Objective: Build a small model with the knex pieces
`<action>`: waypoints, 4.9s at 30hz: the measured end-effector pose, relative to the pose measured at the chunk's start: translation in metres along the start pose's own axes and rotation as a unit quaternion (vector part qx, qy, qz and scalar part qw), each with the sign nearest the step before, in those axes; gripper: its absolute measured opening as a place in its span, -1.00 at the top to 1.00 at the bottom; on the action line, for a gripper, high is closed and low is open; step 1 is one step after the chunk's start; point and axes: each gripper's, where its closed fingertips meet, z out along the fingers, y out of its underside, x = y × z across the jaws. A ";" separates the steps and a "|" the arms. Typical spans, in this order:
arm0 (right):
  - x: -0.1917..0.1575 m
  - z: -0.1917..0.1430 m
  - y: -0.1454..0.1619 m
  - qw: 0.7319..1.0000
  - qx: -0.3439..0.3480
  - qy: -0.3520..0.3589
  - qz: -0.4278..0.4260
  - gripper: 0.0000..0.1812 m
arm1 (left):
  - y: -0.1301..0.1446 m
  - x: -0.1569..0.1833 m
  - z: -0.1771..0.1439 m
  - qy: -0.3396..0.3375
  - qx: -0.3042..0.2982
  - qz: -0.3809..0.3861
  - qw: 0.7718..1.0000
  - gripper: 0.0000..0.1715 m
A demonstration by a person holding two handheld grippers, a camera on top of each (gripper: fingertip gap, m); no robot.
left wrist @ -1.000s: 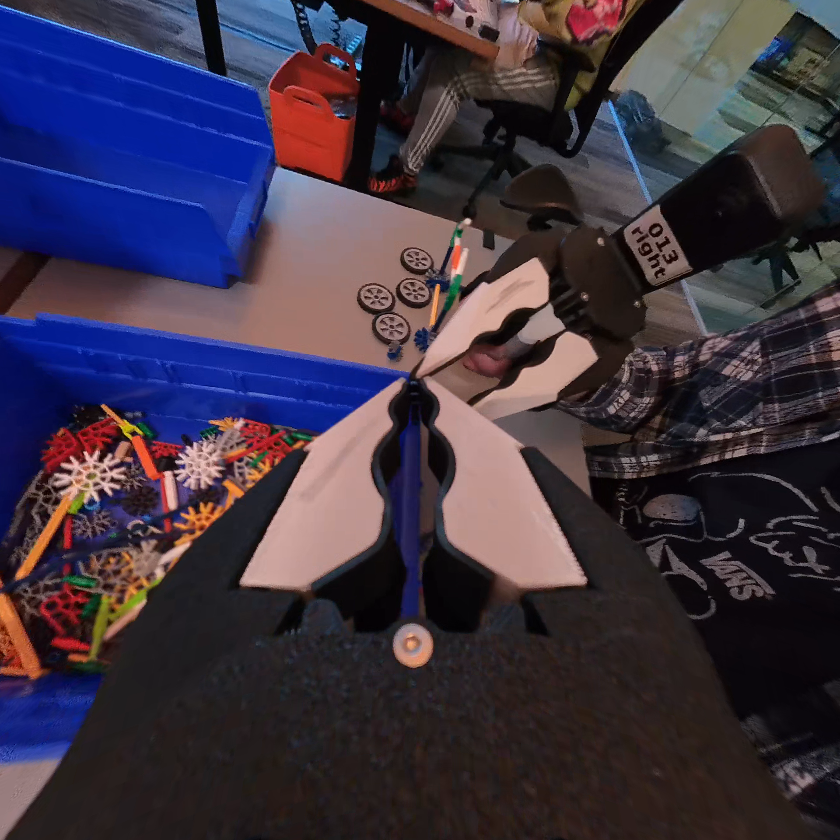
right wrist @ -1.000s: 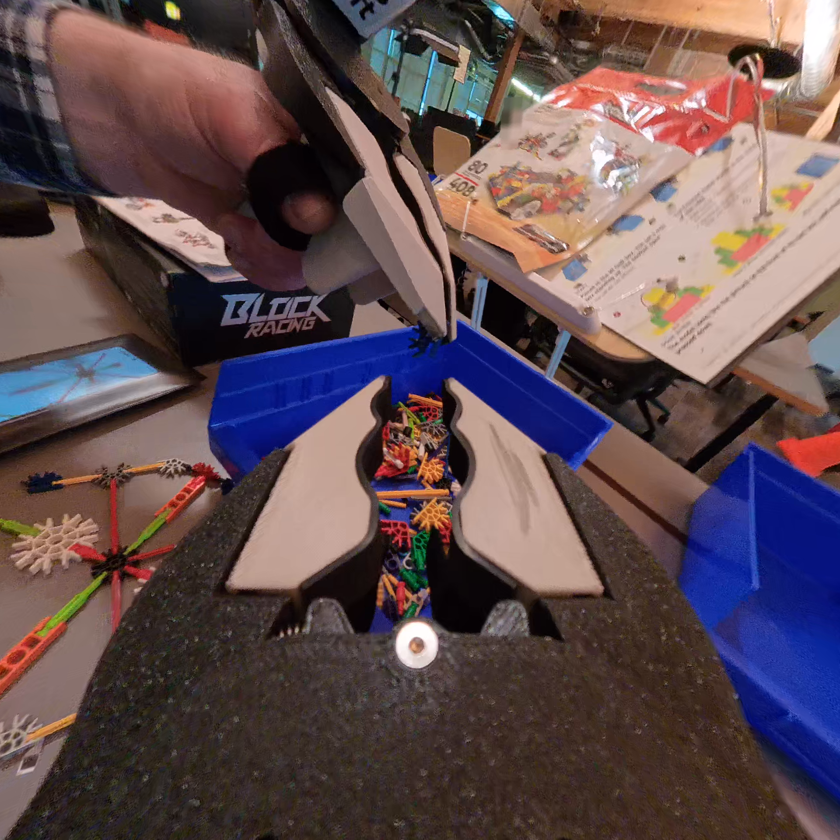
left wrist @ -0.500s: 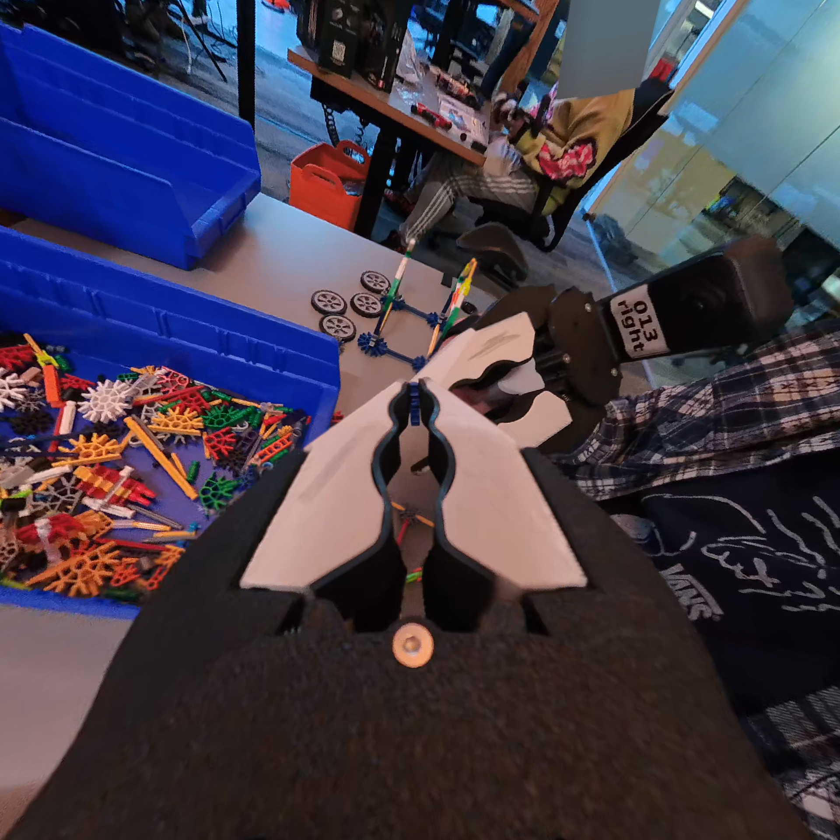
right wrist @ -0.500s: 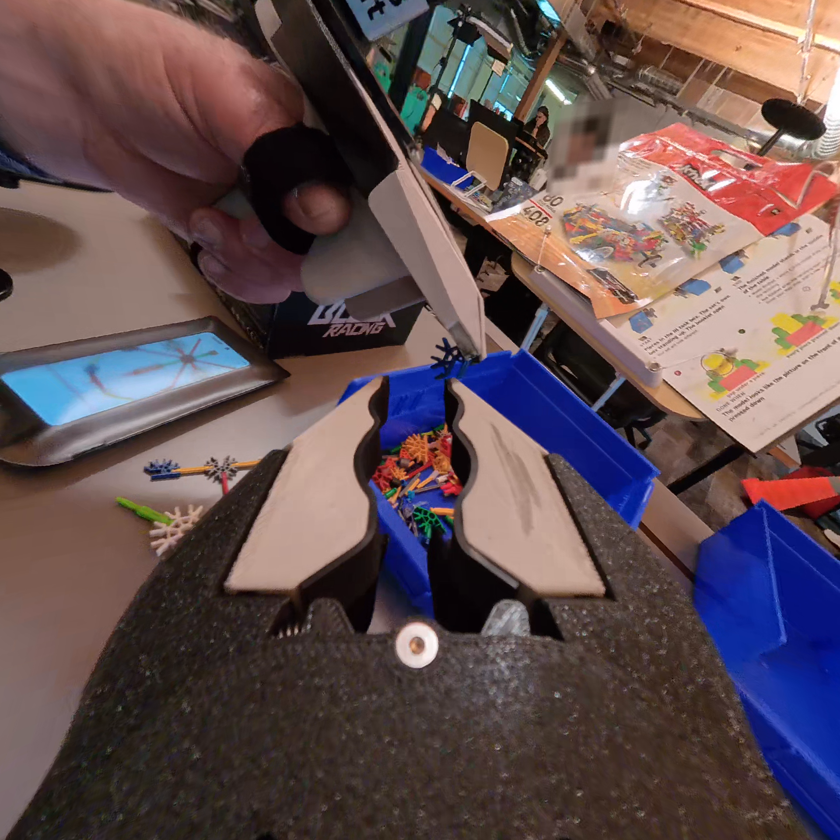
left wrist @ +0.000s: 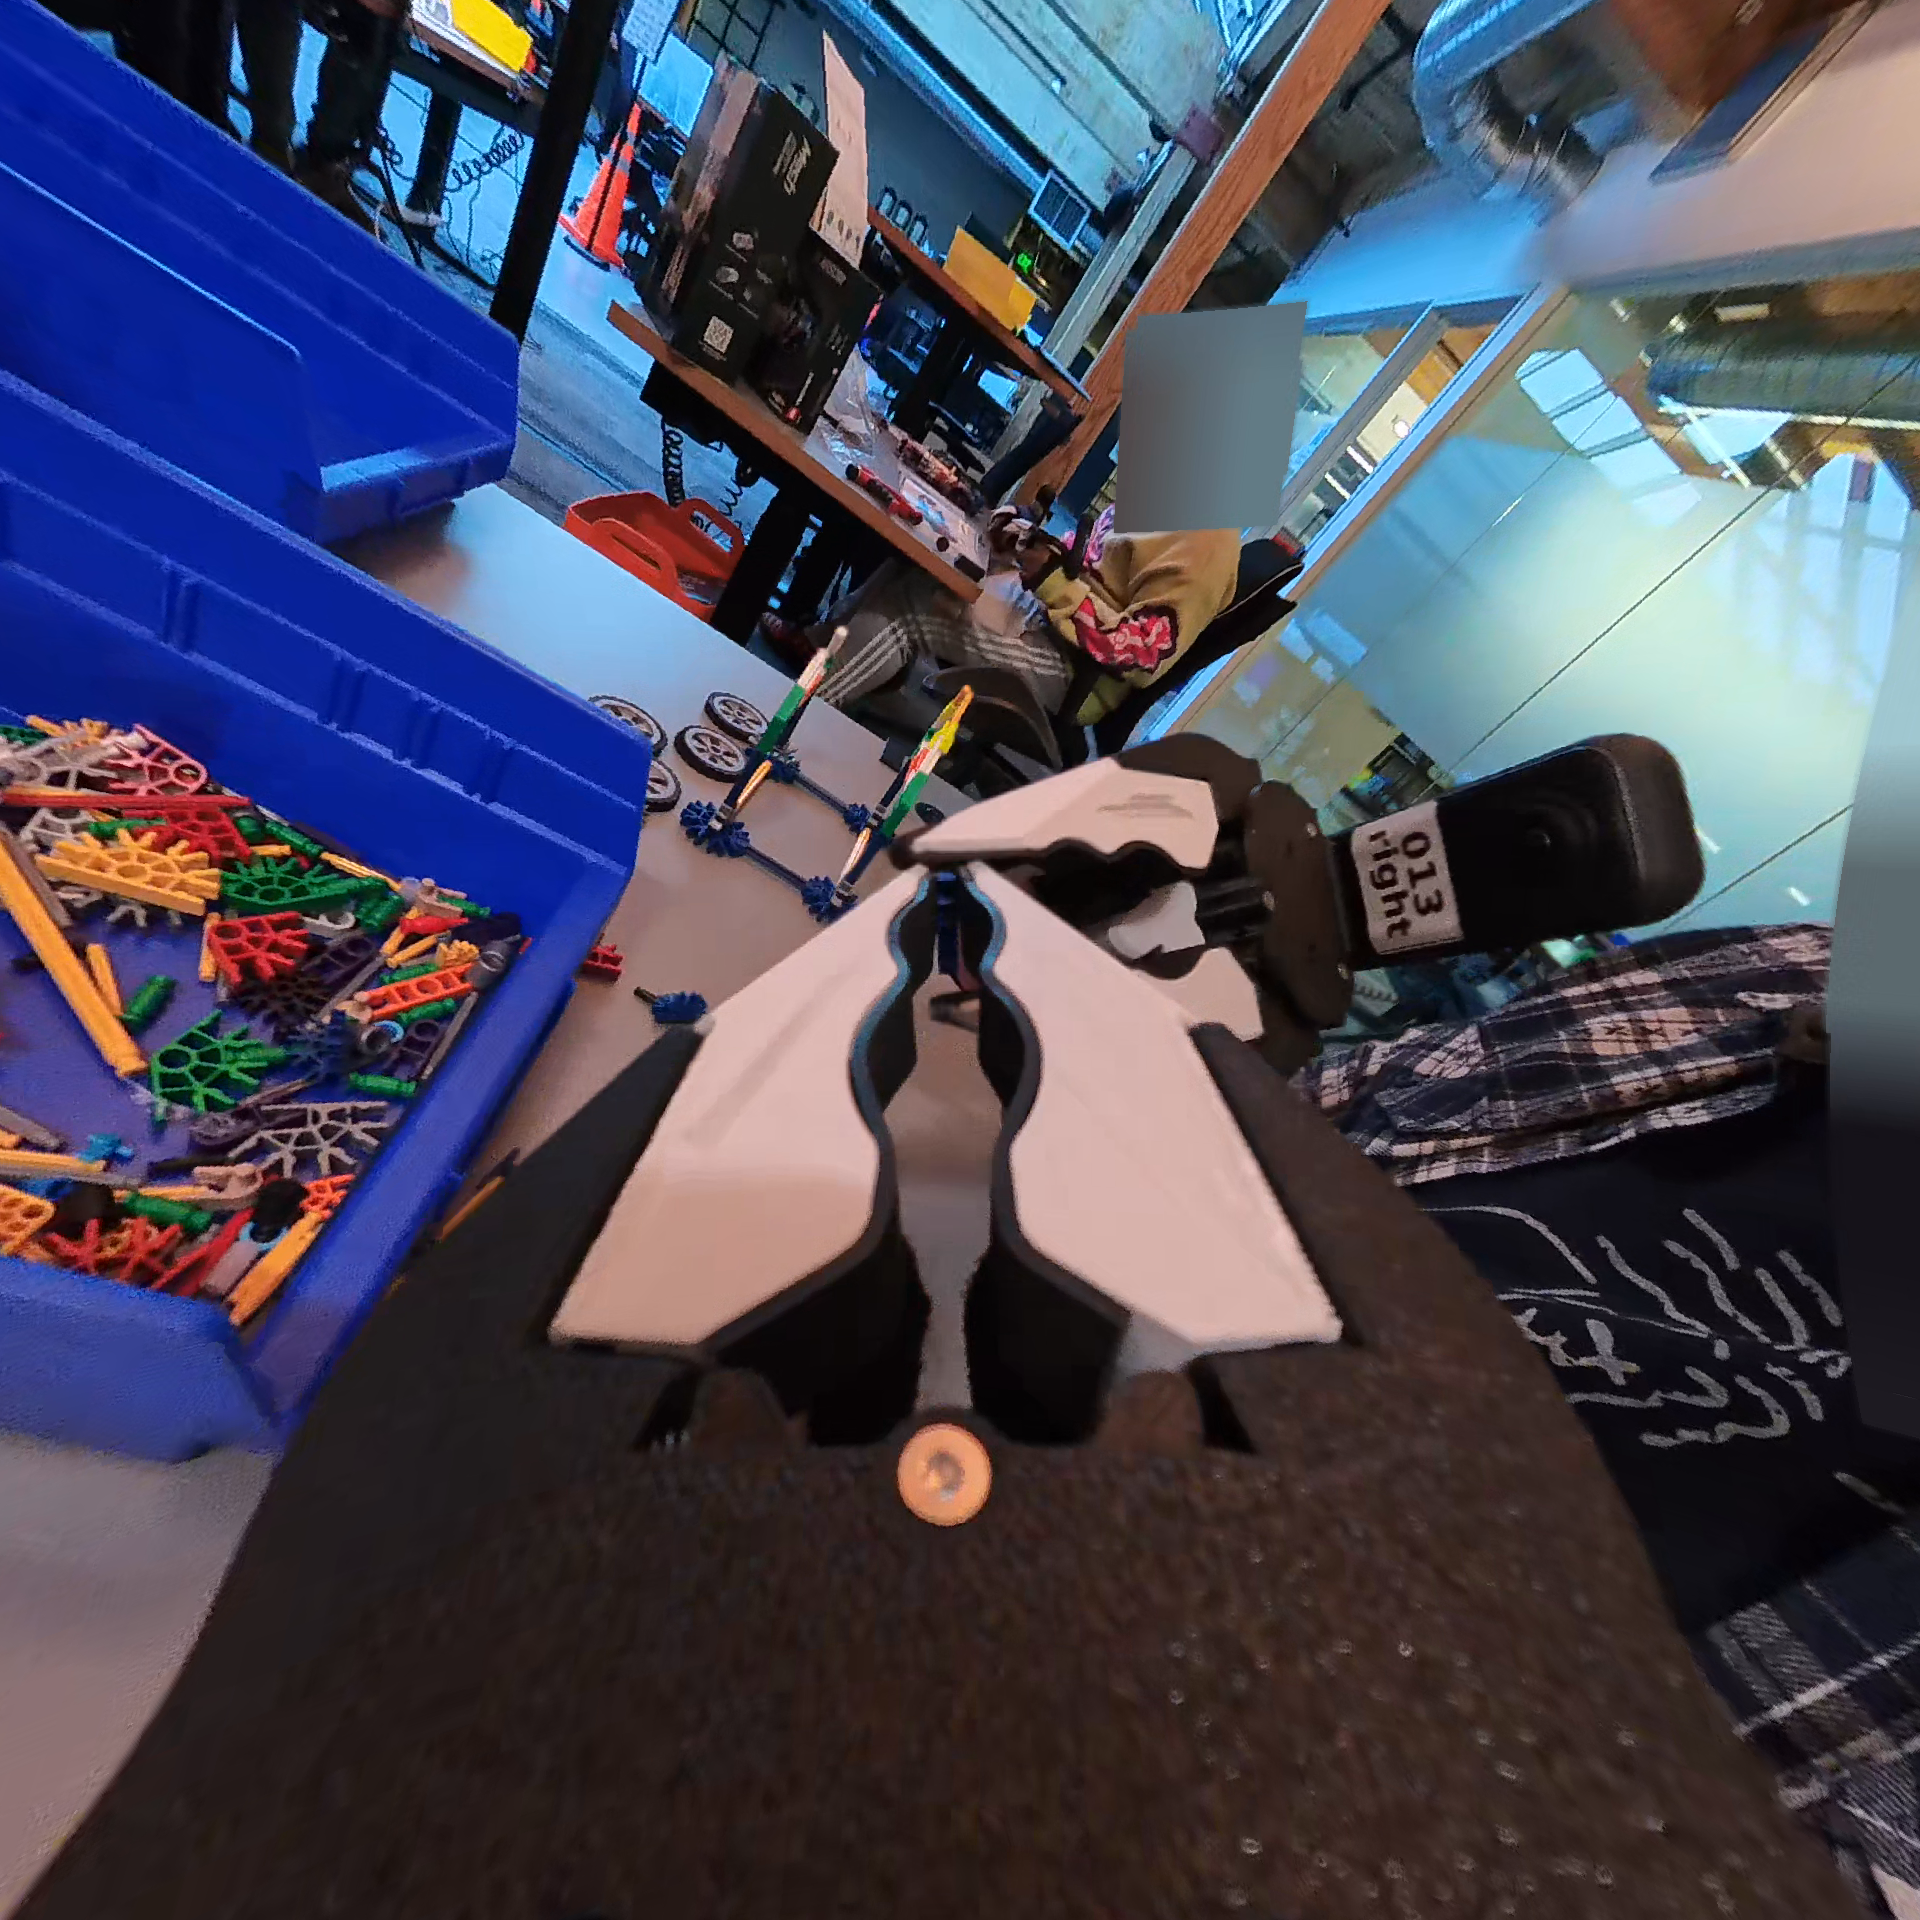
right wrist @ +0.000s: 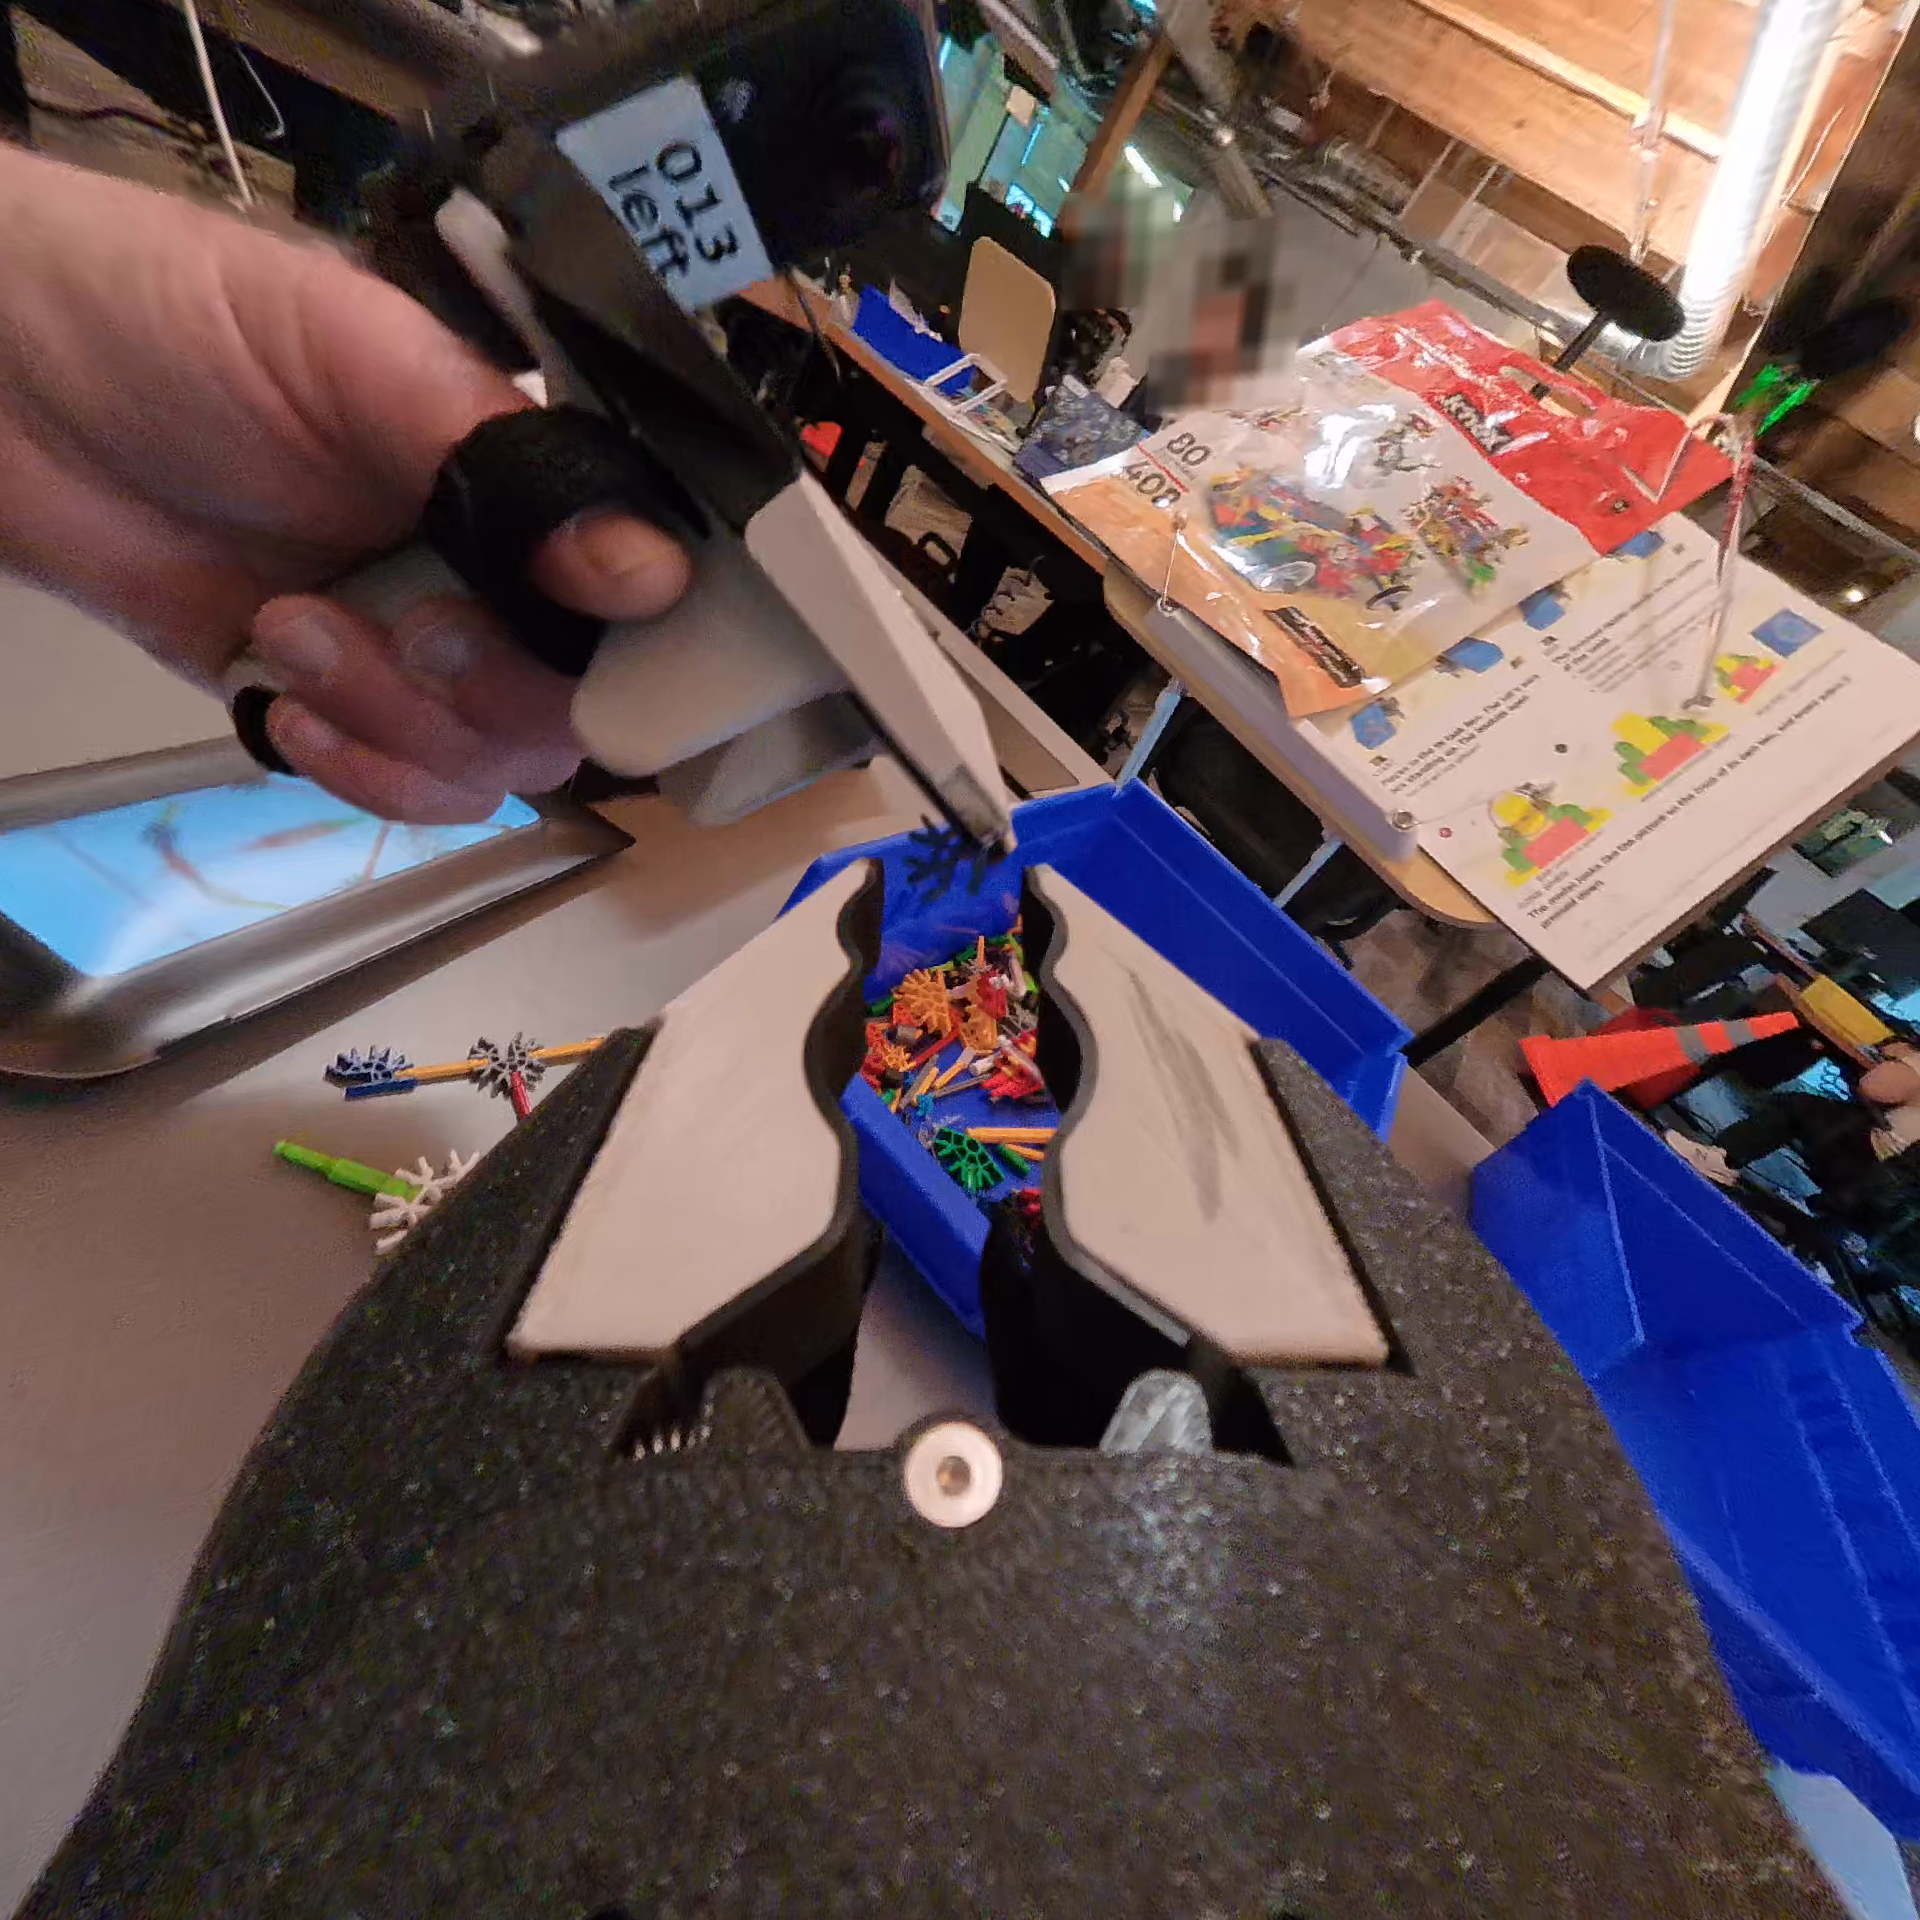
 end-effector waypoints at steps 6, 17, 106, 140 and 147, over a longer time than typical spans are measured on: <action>0.000 -0.003 0.003 1.000 -0.013 -0.010 0.002 0.81 | 0.004 0.004 0.006 0.016 0.016 -0.022 0.999 0.98; 0.004 -0.016 0.012 0.997 -0.014 -0.055 0.053 0.86 | 0.009 0.004 0.017 0.027 0.017 -0.035 0.999 0.96; -0.092 0.002 0.008 0.954 -0.045 -0.294 0.025 0.84 | 0.073 -0.007 -0.064 -0.208 -0.245 0.654 0.684 0.79; -0.092 0.039 -0.036 0.891 -0.003 -0.442 0.100 0.84 | 0.035 -0.009 -0.097 -0.251 -0.235 0.715 0.608 0.86; -0.097 0.036 -0.032 0.895 -0.005 -0.440 0.076 0.84 | 0.040 -0.009 -0.099 -0.254 -0.234 0.716 0.606 0.87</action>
